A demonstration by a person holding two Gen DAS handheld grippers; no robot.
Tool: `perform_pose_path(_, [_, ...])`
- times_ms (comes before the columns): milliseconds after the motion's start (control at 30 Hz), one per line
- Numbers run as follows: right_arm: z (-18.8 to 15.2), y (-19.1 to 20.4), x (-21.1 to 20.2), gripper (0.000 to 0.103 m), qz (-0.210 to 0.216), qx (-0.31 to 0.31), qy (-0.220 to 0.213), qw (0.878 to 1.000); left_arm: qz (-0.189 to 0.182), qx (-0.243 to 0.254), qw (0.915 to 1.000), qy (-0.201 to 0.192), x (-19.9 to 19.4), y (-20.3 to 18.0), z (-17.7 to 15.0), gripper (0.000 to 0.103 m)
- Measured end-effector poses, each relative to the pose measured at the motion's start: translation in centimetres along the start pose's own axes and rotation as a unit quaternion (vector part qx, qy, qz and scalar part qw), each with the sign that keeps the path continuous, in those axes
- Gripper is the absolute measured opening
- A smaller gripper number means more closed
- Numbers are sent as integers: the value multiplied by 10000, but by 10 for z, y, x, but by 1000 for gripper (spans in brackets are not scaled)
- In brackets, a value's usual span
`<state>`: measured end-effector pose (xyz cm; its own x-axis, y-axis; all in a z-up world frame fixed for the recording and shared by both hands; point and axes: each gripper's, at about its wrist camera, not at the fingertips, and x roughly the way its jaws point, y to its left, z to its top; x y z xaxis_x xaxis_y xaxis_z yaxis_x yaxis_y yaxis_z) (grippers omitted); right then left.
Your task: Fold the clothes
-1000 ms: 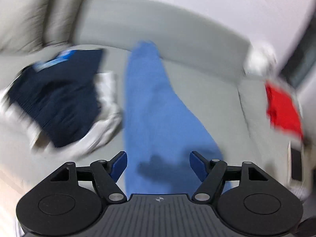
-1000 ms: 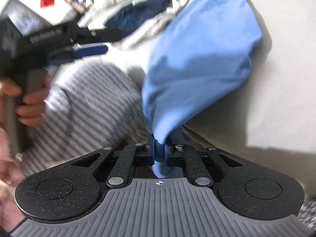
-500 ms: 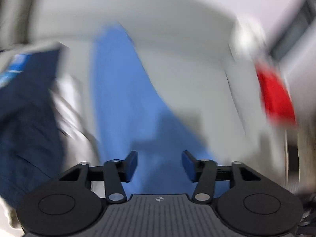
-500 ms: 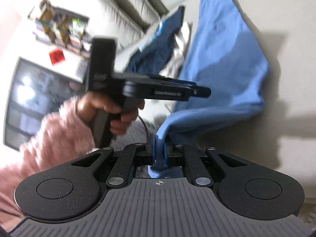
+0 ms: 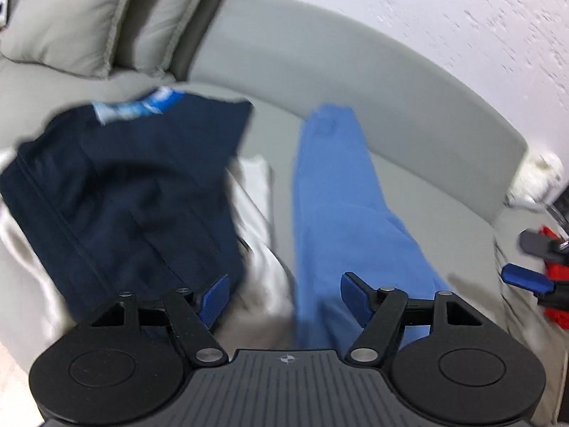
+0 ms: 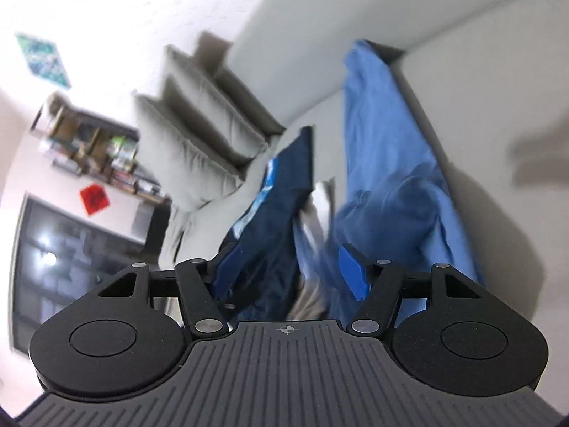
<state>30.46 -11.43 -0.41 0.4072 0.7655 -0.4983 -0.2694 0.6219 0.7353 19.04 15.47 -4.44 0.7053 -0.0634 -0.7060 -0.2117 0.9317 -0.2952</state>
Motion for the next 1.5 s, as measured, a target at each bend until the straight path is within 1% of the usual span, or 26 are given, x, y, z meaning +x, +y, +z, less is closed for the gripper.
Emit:
perform_pose_path(33, [-6,0,-4,65,-302,-294,-63,9991,-31,136,9999,25,0,-6,-1,67])
perform_pose_path(67, [-12,-2,-6,60,-599,-568,-66,9966,-22,407,9992,10,3,-14,-1,66])
perform_pose_path(100, [-18,-5,-3,58,-869,-815,7,9929,-7,635,9980,-17,6,-20,0,67])
perform_pose_path(133, [-19,-6,-4,56,-965,-896,60,9913,38,785,9969,-86,9,-22,1,67])
perform_pose_path(200, [-28,-9,2,53,-1336,-1259,256,9827,220,1061,9939,-216,20,-29,7,66])
perform_pose_path(233, [-30,-9,6,53,-1379,-1378,270,9804,253,1046,9939,-238,25,-29,9,66])
perform_pose_path(333, [-36,-5,22,53,-1707,-1970,317,9649,253,808,9962,-183,34,-20,13,62])
perform_pose_path(400, [-37,-8,32,53,-2100,-2179,489,9519,76,454,9989,-11,20,-12,9,60])
perform_pose_path(433, [-38,-9,31,53,-2099,-2137,525,9526,32,364,9993,83,13,-11,6,58])
perform_pose_path(500, [-42,-12,17,55,-1894,-1939,505,9612,20,321,9987,402,-6,-8,-4,40])
perform_pose_path(533, [-46,-13,8,56,-1838,-1938,484,9625,66,431,9975,564,-10,-9,-10,39])
perform_pose_path(567, [-55,-15,-6,55,-1691,-2001,464,9640,149,621,9943,850,-17,-10,-19,39])
perform_pose_path(633, [-68,-17,-19,54,-1543,-2180,580,9619,173,709,9918,1050,-18,-10,-27,40])
perform_pose_path(700, [-85,-20,-21,52,-1521,-2578,867,9502,220,905,9878,1251,-16,-14,-34,43])
perform_pose_path(767, [-95,-19,-20,52,-1615,-2804,937,9415,261,1150,9837,1357,-13,-20,-39,43])
perform_pose_path(800, [-100,-19,-19,52,-1669,-2937,958,9363,229,1200,9831,1367,-12,-21,-40,42])
perform_pose_path(867, [-102,-18,-20,52,-1675,-2942,830,9373,54,1370,9812,1360,-12,-26,-43,41])
perform_pose_path(933, [-102,-16,-21,52,-1660,-2911,750,9392,-232,1490,9804,1270,-11,-31,-44,32])
perform_pose_path(1000, [-104,-15,-24,51,-1610,-3022,664,9372,-464,1546,9800,1166,-8,-33,-43,21])
perform_pose_path(1100, [-106,-15,-25,43,-1547,-3094,624,9362,-456,1609,9799,1089,-1,-36,-45,20])
perform_pose_path(1133, [-106,-15,-24,38,-1534,-3088,625,9366,-457,1591,9803,1081,0,-35,-44,20])
perform_pose_path(1167, [-107,-16,-23,37,-1518,-3079,609,9373,-463,1576,9807,1059,1,-35,-44,20])
perform_pose_path(1333, [-109,-22,-19,37,-1527,-3099,663,9361,-508,1510,9846,717,-14,-32,-41,20])
perform_pose_path(1367, [-110,-24,-19,37,-1536,-3093,664,9361,-551,1460,9852,710,-15,-30,-40,21])
perform_pose_path(1467, [-108,-28,-22,37,-1476,-3017,571,9402,-620,1351,9843,953,-2,-27,-40,20])
perform_pose_path(1500, [-106,-29,-22,37,-1440,-3008,539,9412,-638,1361,9839,970,0,-28,-40,20])
